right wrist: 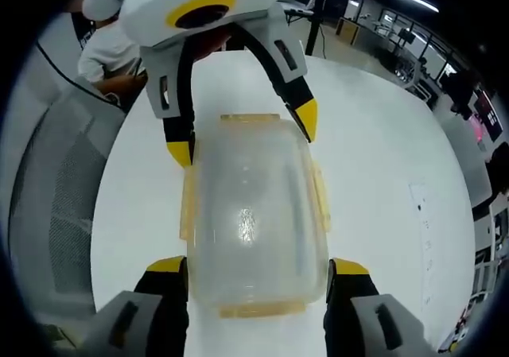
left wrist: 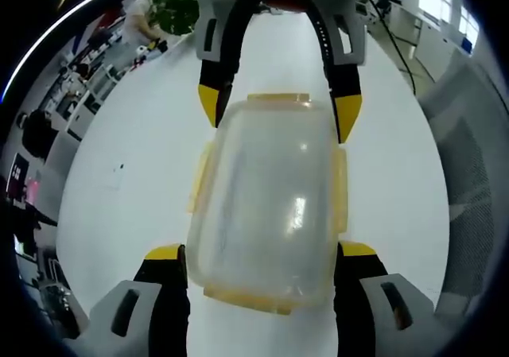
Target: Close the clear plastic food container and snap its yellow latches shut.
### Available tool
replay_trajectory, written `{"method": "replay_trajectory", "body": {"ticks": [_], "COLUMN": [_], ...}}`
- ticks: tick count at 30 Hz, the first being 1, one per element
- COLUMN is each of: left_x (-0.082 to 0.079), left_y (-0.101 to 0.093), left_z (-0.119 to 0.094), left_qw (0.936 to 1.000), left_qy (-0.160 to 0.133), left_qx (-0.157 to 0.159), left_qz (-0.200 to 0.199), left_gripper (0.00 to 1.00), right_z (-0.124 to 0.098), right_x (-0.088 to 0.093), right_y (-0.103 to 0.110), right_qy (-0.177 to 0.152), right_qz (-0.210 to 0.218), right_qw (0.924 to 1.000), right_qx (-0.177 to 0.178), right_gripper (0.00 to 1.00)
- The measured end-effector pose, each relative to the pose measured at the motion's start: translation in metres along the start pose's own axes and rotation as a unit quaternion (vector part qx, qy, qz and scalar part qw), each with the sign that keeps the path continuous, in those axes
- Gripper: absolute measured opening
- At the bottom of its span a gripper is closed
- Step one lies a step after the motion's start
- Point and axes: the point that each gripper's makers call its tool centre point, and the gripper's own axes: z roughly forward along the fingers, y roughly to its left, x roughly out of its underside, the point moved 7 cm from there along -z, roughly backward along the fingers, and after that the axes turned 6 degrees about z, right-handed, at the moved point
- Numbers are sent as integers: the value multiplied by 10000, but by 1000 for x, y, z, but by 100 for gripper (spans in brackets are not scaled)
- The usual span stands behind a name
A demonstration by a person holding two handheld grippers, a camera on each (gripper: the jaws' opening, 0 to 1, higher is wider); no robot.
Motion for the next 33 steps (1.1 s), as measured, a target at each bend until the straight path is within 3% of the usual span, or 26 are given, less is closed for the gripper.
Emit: {"method": "replay_trajectory", "body": {"ticks": [16,20,33], "left_x": [1,1,-1], "left_y": [2,3,0], "left_z": [0,-2,-5], "left_qw": [10000,9999,9994], "left_qy": [14,-34,-176], "left_qx": [-24,-101,-278], "left_qz": [-44,-110,-126], "left_gripper": [73,80,96], "right_z": [1,2,-4], "right_x": [0,0,2], "right_y": [-3,-1,-2], "right_qy": [-88,-260,-410], "right_qz": [28,174,344], "right_qw": [10000,9995,9982], "right_qx": [29,80,271], "right_gripper": [71,84,96]}}
